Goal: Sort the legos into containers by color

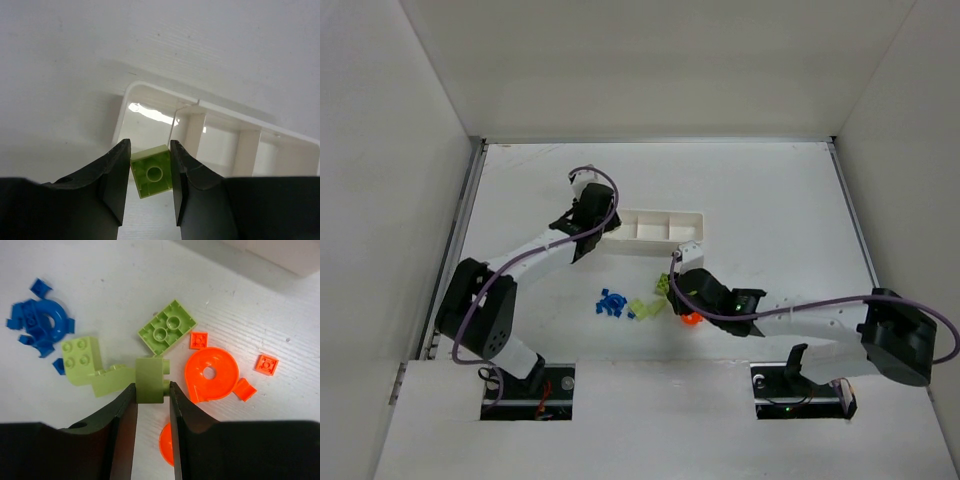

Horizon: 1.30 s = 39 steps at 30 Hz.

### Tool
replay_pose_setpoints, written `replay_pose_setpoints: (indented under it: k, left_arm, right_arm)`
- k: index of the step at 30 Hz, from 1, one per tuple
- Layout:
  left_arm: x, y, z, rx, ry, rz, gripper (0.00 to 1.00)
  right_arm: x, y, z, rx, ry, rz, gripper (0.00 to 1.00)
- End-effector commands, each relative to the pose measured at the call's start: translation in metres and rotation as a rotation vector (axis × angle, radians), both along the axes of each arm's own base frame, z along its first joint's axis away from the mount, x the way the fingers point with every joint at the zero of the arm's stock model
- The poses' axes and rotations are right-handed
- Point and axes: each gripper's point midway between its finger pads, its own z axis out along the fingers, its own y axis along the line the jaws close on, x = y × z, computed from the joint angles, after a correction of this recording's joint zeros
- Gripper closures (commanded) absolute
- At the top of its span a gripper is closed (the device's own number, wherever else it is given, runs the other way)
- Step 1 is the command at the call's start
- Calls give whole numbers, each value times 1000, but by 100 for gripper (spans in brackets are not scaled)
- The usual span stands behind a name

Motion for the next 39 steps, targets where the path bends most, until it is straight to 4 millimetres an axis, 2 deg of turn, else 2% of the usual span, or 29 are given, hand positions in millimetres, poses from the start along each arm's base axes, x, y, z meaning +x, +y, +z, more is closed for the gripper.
replay_pose_setpoints:
  k: [1, 5, 11, 15, 19, 23, 27, 32, 35, 39]
  left_arm:
    - [24, -19, 28, -36, -85, -30, 77]
    - [31, -23, 16, -3, -68, -34, 75]
    - [33, -22, 10, 27, -64, -18, 58]
    - [27, -22, 28, 12, -108, -17, 51]
    - [13, -14, 47, -20, -156, -7, 52]
    - [-20, 4, 50, -67, -186, 21, 58]
    - [-61, 19, 34, -81, -180, 23, 63]
    - [-118, 20, 2, -50, -147, -54, 64]
    - [-149, 18, -14, -31, -127, -107, 64]
    - [-180, 12, -28, -38, -109, -167, 63]
  right_arm:
    - [1, -1, 20, 59, -32, -28, 74]
    - [1, 0, 34, 96, -49, -26, 74]
    - [10, 10, 71, 170, -96, -15, 76]
    - [25, 16, 92, 206, -124, -27, 76]
    - [49, 26, 106, 238, -137, -50, 76]
    - [81, 44, 113, 266, -152, -89, 76]
    - [113, 70, 113, 262, -159, -108, 76]
    - [152, 103, 103, 233, -143, -121, 76]
    - [164, 118, 100, 233, -141, -120, 76]
    - [175, 133, 91, 212, -123, -119, 74]
